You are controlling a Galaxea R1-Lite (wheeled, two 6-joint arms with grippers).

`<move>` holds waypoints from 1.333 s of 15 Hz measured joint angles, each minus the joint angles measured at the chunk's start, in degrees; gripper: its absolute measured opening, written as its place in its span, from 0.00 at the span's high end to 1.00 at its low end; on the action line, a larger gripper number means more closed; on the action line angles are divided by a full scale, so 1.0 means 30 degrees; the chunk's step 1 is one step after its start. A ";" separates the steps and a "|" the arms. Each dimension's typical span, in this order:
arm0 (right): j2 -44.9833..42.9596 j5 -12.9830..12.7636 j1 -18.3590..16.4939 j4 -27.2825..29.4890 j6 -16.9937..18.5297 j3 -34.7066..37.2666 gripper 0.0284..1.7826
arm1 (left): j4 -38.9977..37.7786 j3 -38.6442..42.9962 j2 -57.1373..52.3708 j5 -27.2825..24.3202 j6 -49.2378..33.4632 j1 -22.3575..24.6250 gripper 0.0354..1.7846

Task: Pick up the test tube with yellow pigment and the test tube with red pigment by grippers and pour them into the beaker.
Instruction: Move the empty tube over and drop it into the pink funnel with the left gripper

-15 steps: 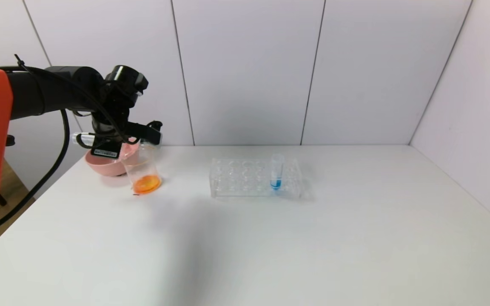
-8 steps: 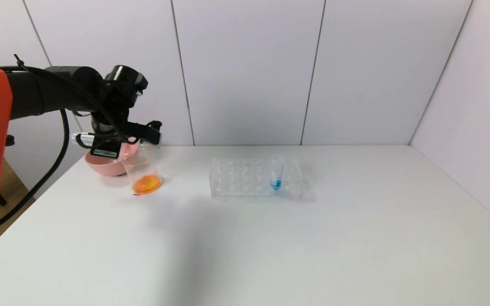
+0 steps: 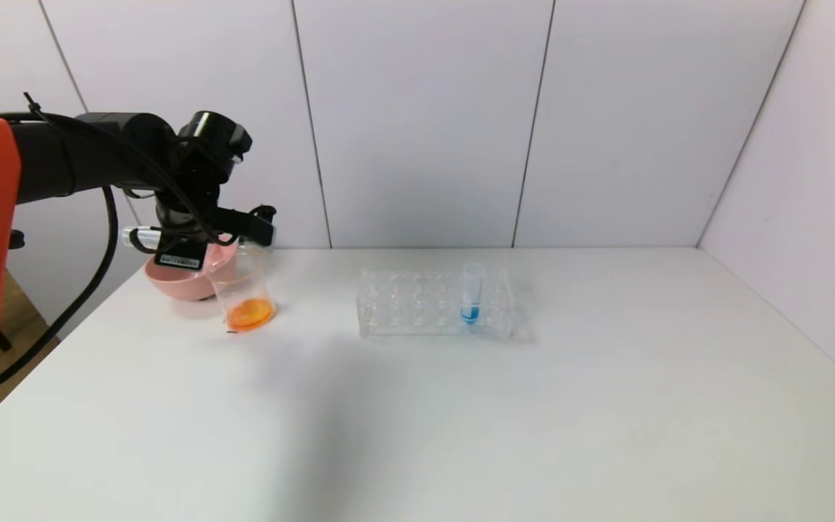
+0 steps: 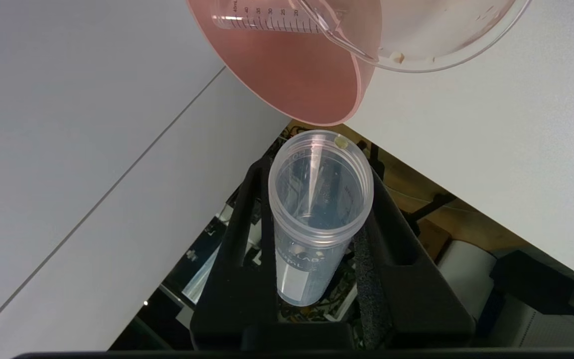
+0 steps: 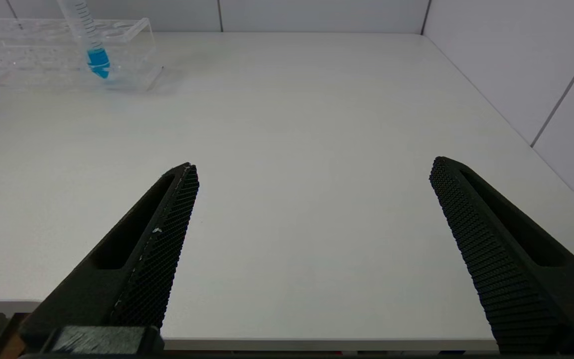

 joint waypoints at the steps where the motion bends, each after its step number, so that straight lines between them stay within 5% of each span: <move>1: 0.0000 0.0000 0.0000 0.0000 0.0000 0.0000 0.05 | 0.0037 0.0008 -0.0045 -0.0016 -0.0187 0.0008 0.76; 9: 0.0000 -0.0008 0.0000 0.0000 0.0000 0.0000 0.05 | 0.0049 0.0293 -0.0882 -0.0955 -0.5230 0.0073 0.76; 15: 0.0000 -0.0008 0.0000 0.0000 0.0000 0.0000 0.05 | -0.0744 0.0301 -0.1564 -0.5035 -1.2690 0.1142 0.76; 20: 0.0000 0.0000 0.0000 0.0000 0.0000 0.0000 0.05 | -0.3279 0.0358 -0.1902 -0.6725 -1.6880 0.2686 0.76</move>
